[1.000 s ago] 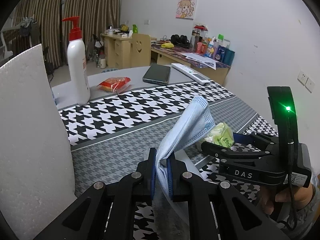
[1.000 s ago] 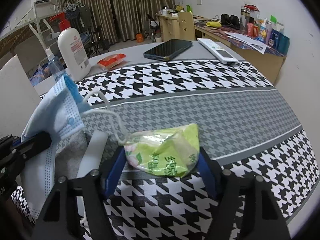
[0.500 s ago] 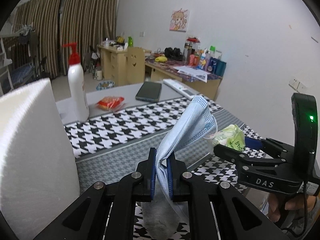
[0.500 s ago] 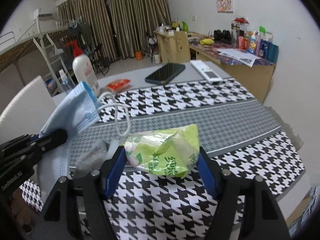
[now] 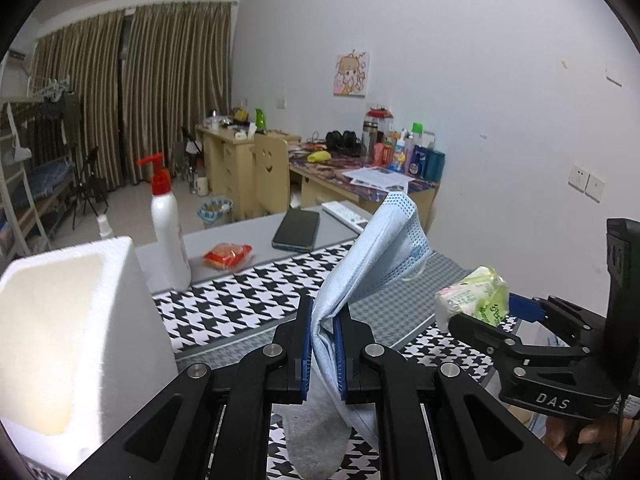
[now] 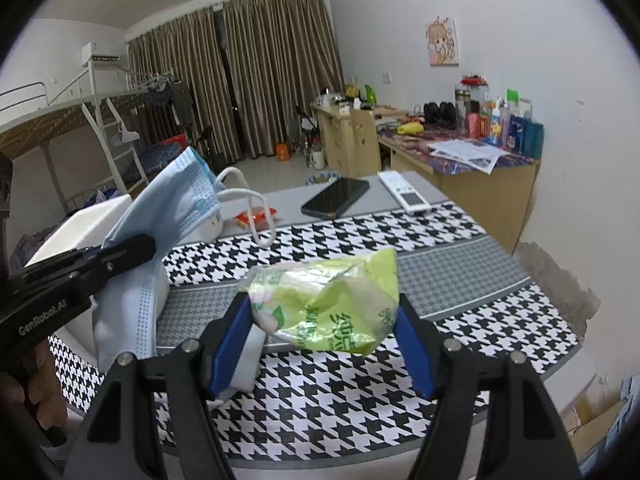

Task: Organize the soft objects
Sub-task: 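Carry the blue mask and green bag over the white foam box with both grippers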

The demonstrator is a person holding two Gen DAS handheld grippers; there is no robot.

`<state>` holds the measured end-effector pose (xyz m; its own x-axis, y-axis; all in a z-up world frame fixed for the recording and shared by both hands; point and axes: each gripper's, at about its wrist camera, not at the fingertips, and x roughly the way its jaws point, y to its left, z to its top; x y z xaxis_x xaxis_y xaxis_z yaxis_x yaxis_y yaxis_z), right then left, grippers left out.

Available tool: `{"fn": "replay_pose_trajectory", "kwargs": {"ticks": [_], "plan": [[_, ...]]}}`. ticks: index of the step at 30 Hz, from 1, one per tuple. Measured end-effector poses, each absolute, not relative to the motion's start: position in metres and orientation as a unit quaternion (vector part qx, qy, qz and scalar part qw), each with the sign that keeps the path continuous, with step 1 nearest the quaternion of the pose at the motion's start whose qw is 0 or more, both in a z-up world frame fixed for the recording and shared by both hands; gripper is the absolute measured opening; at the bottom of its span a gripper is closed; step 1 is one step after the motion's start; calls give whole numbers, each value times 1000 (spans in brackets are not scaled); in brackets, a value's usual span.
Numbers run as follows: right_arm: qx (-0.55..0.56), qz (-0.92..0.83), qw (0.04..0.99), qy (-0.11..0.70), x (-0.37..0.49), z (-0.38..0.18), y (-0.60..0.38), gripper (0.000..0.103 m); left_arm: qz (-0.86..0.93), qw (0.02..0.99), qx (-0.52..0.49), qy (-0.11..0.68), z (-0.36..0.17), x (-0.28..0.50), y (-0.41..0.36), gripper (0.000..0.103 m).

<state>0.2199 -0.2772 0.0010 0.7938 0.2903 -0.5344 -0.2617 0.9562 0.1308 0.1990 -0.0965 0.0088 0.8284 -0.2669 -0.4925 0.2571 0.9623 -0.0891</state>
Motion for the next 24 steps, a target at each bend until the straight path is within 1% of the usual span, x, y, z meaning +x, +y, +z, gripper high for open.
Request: {"fn": "replay_pose_trajectory", "kwargs": {"ticks": [15, 24], "plan": [[21, 178, 960, 215, 187, 38, -257, 74, -107, 974, 0, 202, 47, 167, -65, 11], [20, 220, 955, 195, 182, 52, -226, 74, -71, 981, -5, 183, 61, 160, -36, 11]]}}
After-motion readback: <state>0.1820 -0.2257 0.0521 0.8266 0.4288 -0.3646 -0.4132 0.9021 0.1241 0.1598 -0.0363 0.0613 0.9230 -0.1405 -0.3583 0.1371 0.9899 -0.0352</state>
